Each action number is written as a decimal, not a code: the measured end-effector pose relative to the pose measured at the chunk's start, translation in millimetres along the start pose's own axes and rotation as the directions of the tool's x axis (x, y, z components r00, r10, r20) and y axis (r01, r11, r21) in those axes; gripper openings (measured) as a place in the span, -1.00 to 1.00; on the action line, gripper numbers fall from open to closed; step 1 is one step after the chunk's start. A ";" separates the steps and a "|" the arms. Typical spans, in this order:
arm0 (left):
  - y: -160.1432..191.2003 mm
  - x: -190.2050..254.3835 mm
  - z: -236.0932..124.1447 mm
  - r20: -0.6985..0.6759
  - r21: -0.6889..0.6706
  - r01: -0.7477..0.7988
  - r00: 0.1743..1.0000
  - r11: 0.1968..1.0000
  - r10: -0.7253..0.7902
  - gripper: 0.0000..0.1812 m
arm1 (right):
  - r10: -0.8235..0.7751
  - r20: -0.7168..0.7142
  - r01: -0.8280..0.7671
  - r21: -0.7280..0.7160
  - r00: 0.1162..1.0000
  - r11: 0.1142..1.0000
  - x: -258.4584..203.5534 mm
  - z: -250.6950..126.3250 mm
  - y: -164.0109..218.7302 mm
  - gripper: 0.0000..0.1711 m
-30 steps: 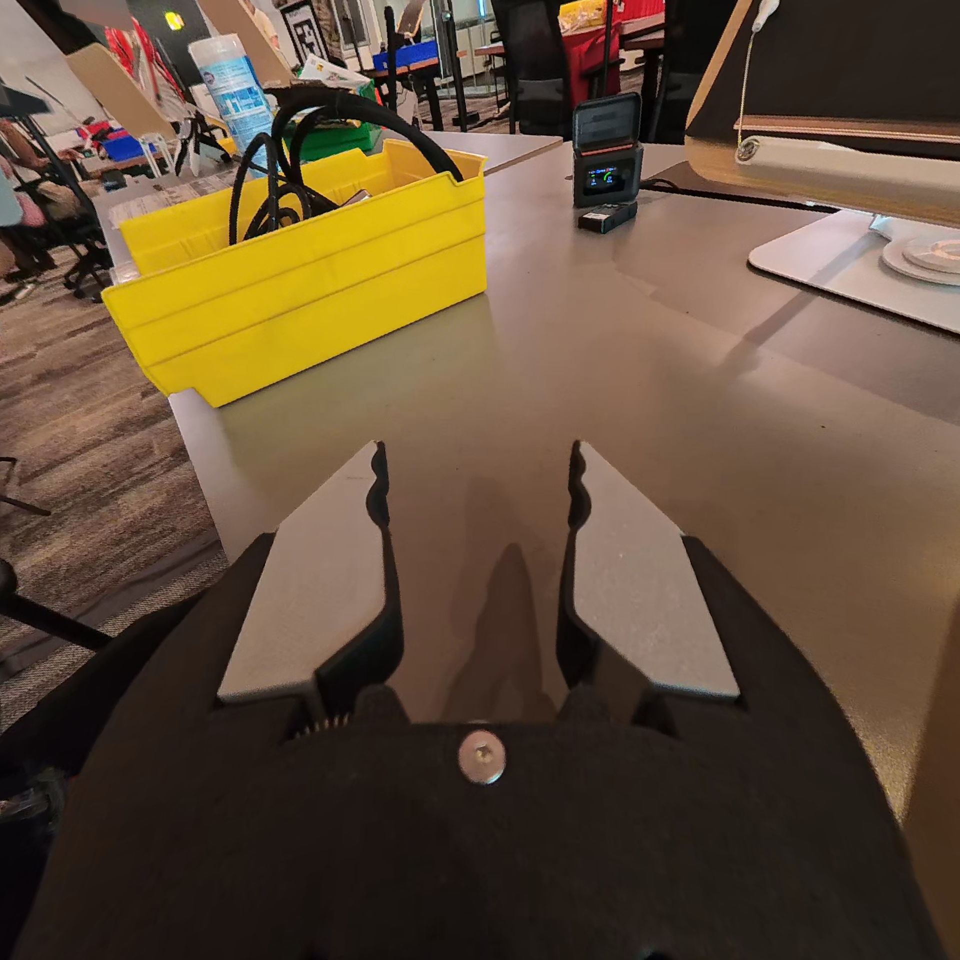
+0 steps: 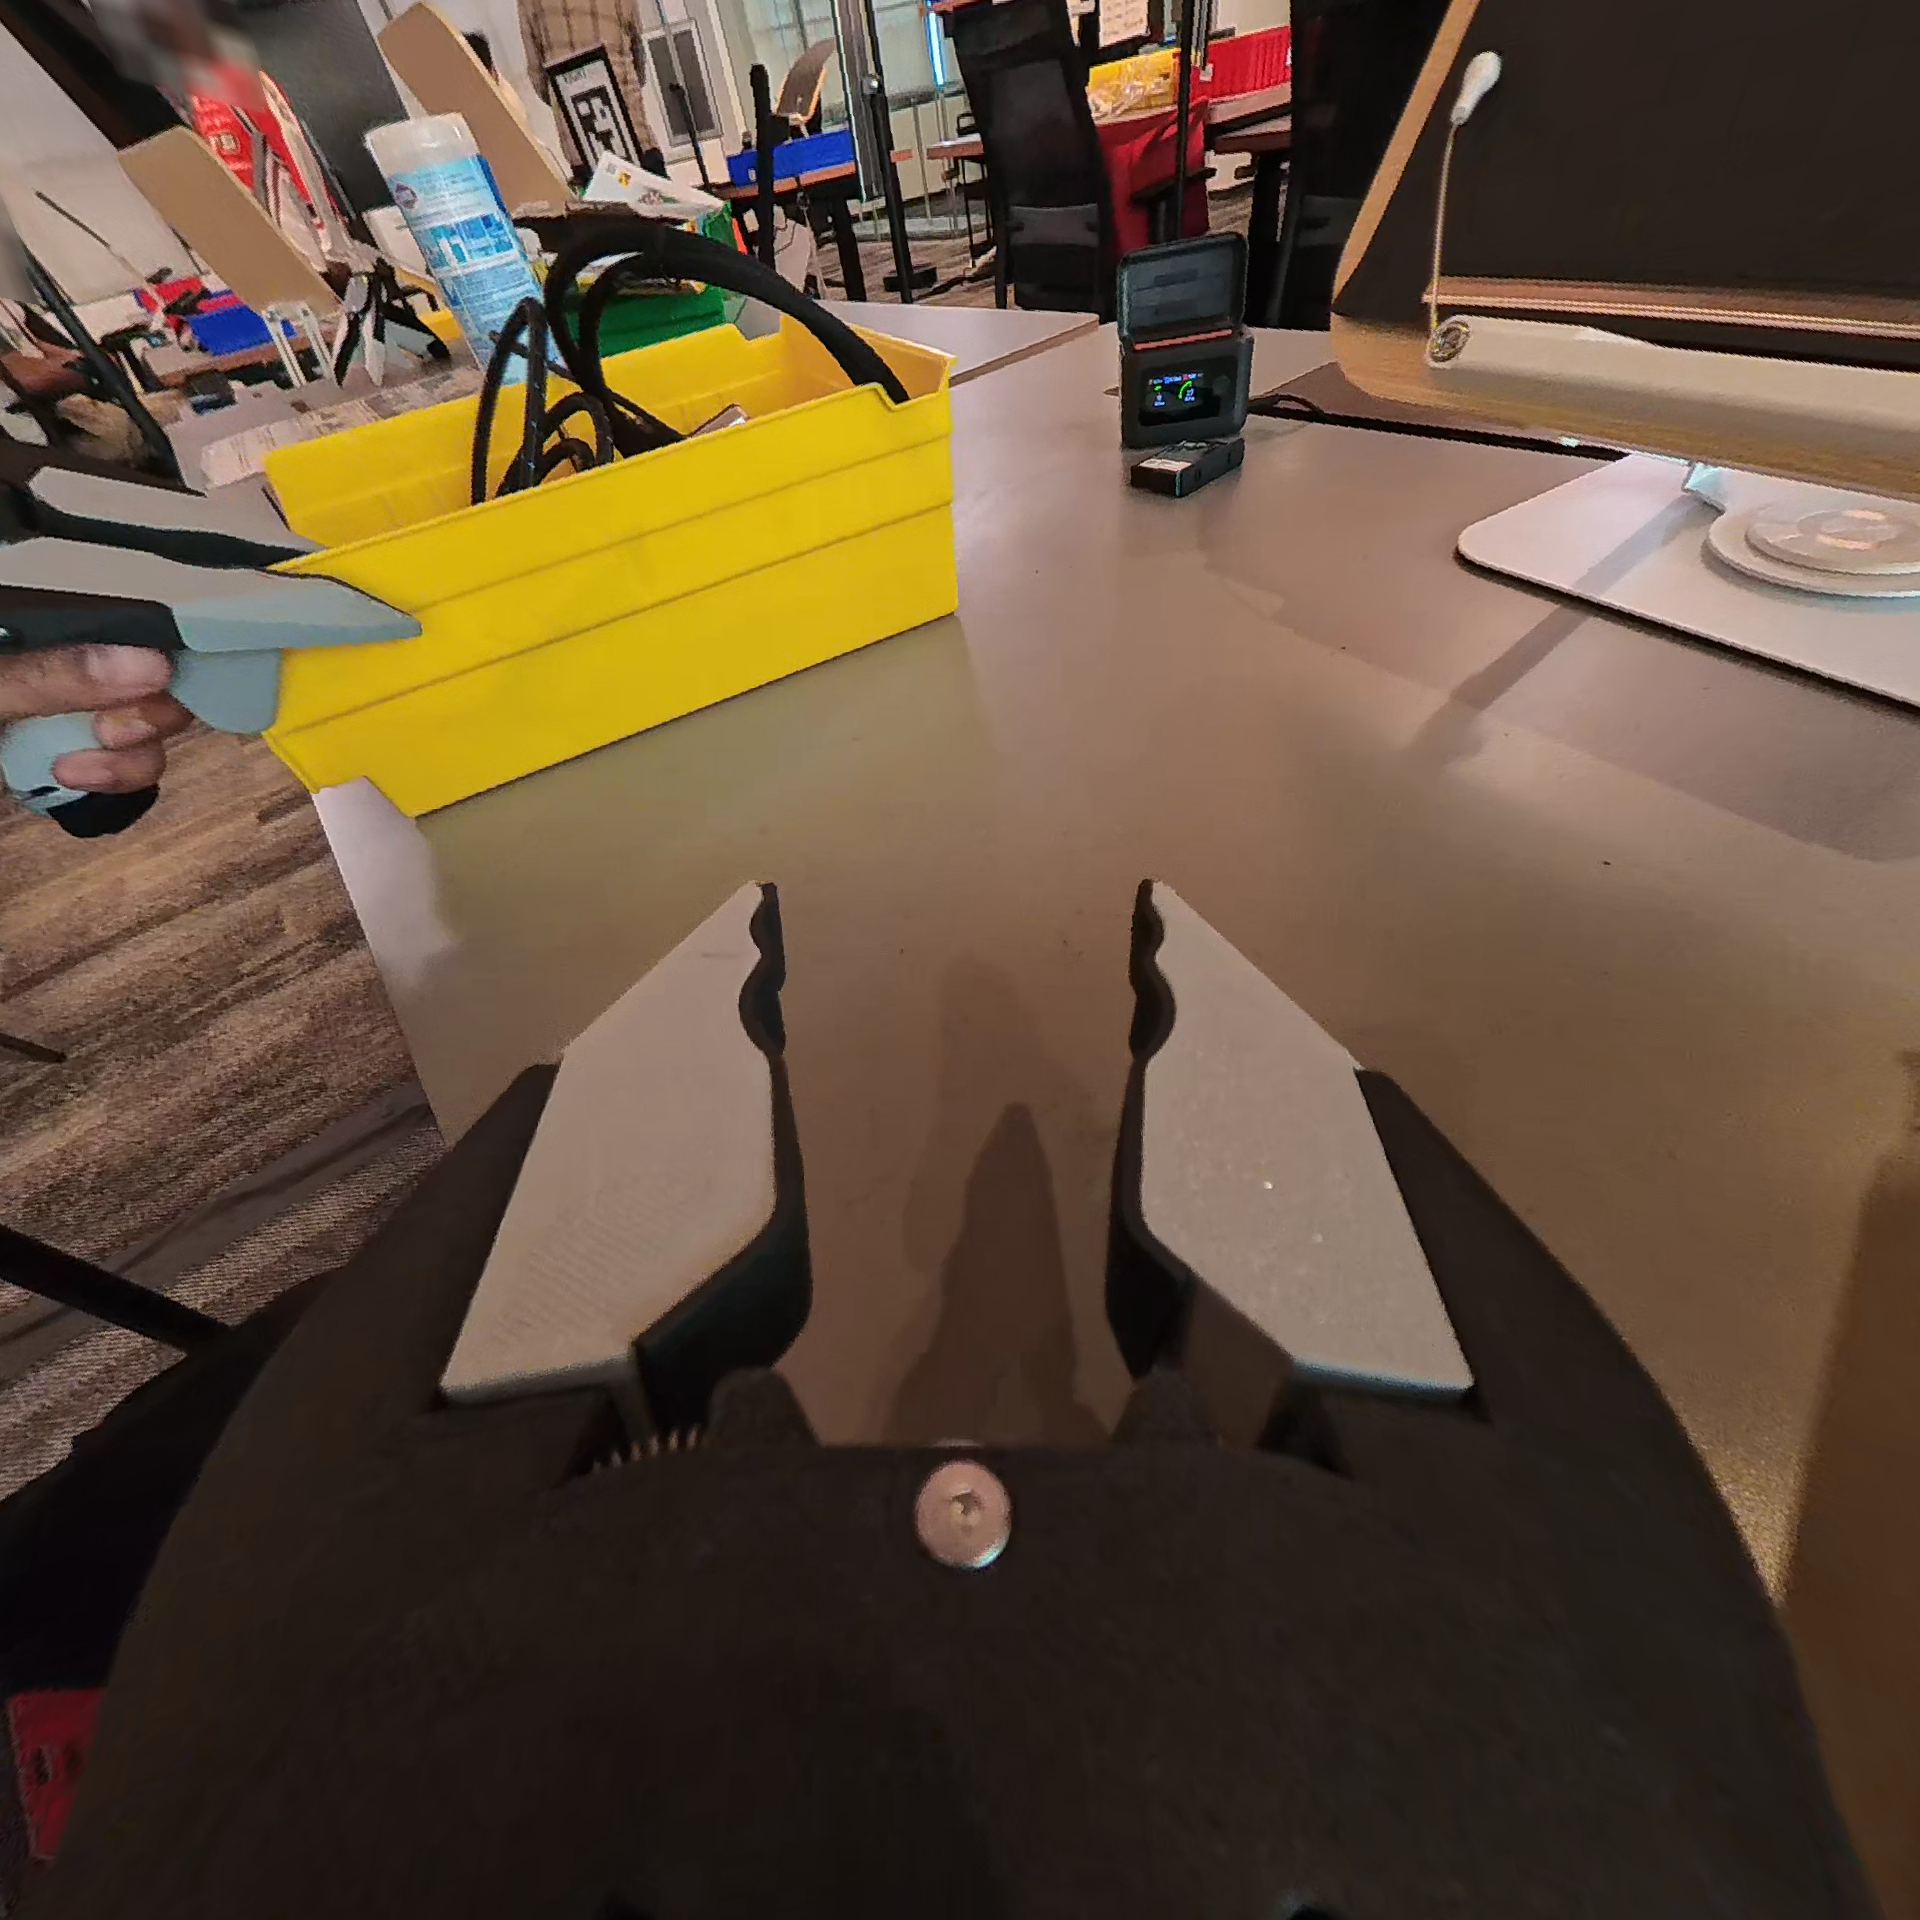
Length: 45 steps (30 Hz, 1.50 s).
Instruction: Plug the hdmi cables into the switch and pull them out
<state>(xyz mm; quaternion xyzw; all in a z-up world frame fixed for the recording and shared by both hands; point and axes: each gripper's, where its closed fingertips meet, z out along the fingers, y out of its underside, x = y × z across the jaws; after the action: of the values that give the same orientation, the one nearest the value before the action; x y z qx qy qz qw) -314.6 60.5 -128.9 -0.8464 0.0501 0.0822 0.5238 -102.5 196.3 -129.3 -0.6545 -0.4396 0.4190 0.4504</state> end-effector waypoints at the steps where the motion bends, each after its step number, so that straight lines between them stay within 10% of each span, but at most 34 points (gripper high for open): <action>1: 0.0 -0.1 0.0 -0.003 0.001 0.003 1.000 1.000 -0.003 -0.92 | -0.006 -0.003 0.006 -0.002 1.000 1.000 -0.3 0.2 0.2 -0.24; 10: 14.8 6.1 4.0 -0.016 -0.100 0.002 1.000 0.995 -0.003 -0.49 | -0.022 0.006 0.022 -0.003 1.000 1.000 -3.0 0.2 0.6 -0.26; 45: 15.6 11.3 7.0 -0.039 -0.081 -0.030 0.999 0.996 0.027 -0.66 | -0.075 0.087 0.080 -0.049 0.993 0.996 -19.1 3.2 8.4 -0.33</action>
<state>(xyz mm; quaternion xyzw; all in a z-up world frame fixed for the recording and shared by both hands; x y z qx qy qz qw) -306.8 59.8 -147.8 -0.8677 0.0688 0.0755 0.4866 -108.8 177.1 -135.2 -0.6299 -0.4942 0.4171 0.4301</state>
